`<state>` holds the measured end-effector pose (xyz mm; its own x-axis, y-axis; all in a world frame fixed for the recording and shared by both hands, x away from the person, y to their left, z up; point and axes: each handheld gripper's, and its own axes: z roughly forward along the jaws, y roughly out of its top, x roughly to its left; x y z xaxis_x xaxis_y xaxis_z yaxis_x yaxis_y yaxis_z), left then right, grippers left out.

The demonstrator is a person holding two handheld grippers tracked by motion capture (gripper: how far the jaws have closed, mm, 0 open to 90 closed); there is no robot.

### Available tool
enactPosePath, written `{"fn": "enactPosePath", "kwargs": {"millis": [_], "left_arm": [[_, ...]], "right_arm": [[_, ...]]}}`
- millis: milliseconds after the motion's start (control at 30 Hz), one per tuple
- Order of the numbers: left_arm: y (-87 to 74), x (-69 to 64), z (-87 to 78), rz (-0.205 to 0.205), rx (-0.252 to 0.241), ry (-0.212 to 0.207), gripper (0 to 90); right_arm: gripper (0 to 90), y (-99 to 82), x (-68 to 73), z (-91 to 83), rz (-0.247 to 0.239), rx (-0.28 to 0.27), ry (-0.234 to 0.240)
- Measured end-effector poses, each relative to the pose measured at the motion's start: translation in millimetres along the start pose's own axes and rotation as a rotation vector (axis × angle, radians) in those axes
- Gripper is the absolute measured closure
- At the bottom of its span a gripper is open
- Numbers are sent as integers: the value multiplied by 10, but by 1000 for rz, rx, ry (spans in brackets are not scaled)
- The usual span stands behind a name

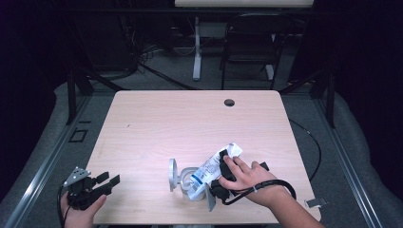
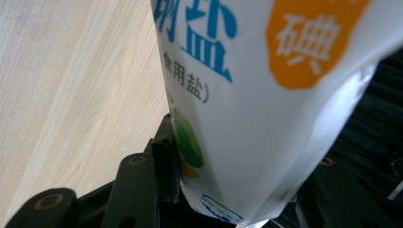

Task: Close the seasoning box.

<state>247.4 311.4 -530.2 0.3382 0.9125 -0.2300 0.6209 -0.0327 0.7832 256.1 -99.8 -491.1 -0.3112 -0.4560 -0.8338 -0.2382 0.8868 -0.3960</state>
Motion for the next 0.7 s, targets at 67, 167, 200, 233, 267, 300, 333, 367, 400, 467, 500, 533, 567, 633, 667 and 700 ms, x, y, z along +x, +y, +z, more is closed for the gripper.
{"fn": "enactPosePath", "kwargs": {"millis": [67,167,200,233,267,300,333,367,400,467,500,533,567,633,667,700], "left_arm": [[-1,1,1,0,1,0,479],[-3,3,4,-1,0,0,479],[-4,4,4,-2,0,0,479],[-4,5,2,-1,4,1,479],[-4,6,2,-1,5,1,479],[-4,6,2,-2,5,1,479],[-4,6,2,-1,5,1,479],[-5,5,4,-2,3,1,479],[-5,5,6,-2,2,0,479],[-5,4,7,-1,1,0,479],[-5,4,7,-1,2,0,479],[-6,3,9,-1,-1,2,479],[-6,3,7,-1,1,3,479],[-5,6,5,-2,3,0,479],[-5,6,4,-1,4,2,479],[-4,6,2,-1,5,2,479]], "right_arm": [[562,4,2,-4,-9,4,-7],[567,3,2,-6,-6,5,-6],[569,5,1,-7,-7,7,-6],[572,5,0,-7,-5,5,-5],[572,5,-1,-7,-3,4,-3],[574,5,-2,-9,-4,5,-2],[575,5,-2,-9,-6,4,-2],[576,5,-3,-9,-6,4,-2],[579,5,-4,-10,-5,5,-1],[585,4,-4,-15,-3,8,1],[588,4,-6,-18,-3,8,-1],[590,1,-7,-15,2,1,2],[591,0,-8,-18,3,3,4],[593,-1,-8,-18,3,2,1],[594,-1,-9,-18,8,1,6],[595,-1,-11,-19,9,1,8]]}}
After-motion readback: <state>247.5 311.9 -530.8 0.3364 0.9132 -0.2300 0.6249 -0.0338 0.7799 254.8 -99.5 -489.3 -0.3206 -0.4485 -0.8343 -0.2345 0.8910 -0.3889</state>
